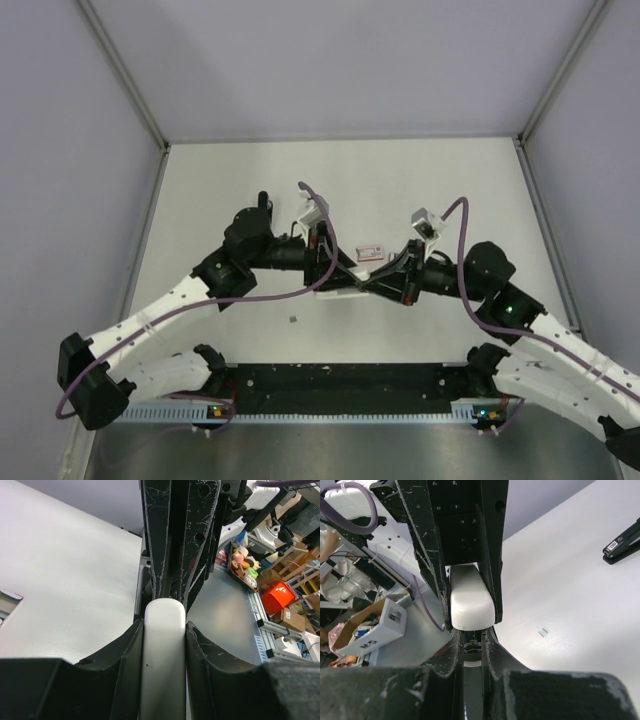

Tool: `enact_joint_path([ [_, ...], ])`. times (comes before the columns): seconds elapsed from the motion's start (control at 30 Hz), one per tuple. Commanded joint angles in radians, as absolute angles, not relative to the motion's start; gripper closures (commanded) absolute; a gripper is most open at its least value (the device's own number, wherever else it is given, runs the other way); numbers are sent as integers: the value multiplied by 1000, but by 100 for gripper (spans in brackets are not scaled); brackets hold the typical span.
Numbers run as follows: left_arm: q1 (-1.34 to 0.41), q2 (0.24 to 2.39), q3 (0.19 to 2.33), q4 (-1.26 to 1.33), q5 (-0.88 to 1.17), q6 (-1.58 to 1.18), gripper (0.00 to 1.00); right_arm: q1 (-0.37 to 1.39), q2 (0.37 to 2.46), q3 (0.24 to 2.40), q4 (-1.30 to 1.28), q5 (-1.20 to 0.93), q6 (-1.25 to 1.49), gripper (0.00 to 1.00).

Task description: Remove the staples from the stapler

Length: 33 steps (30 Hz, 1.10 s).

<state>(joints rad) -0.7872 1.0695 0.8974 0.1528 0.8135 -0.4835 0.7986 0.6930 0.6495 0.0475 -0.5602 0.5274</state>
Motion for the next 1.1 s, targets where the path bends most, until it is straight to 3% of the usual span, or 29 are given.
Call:
enact_joint_path([
  [0.0, -772, 1037, 966, 488, 505, -459, 100, 925, 752, 563, -8, -675, 590, 100],
  [0.5, -769, 1005, 954, 491, 428, -440, 100, 986, 822, 525, 147, -640, 644, 100],
  [0.83, -769, 992, 927, 456, 451, -410, 100, 988, 856, 571, 72, -620, 592, 100],
  [1.07, -769, 960, 902, 403, 479, -387, 100, 988, 838, 696, -179, -483, 454, 100],
])
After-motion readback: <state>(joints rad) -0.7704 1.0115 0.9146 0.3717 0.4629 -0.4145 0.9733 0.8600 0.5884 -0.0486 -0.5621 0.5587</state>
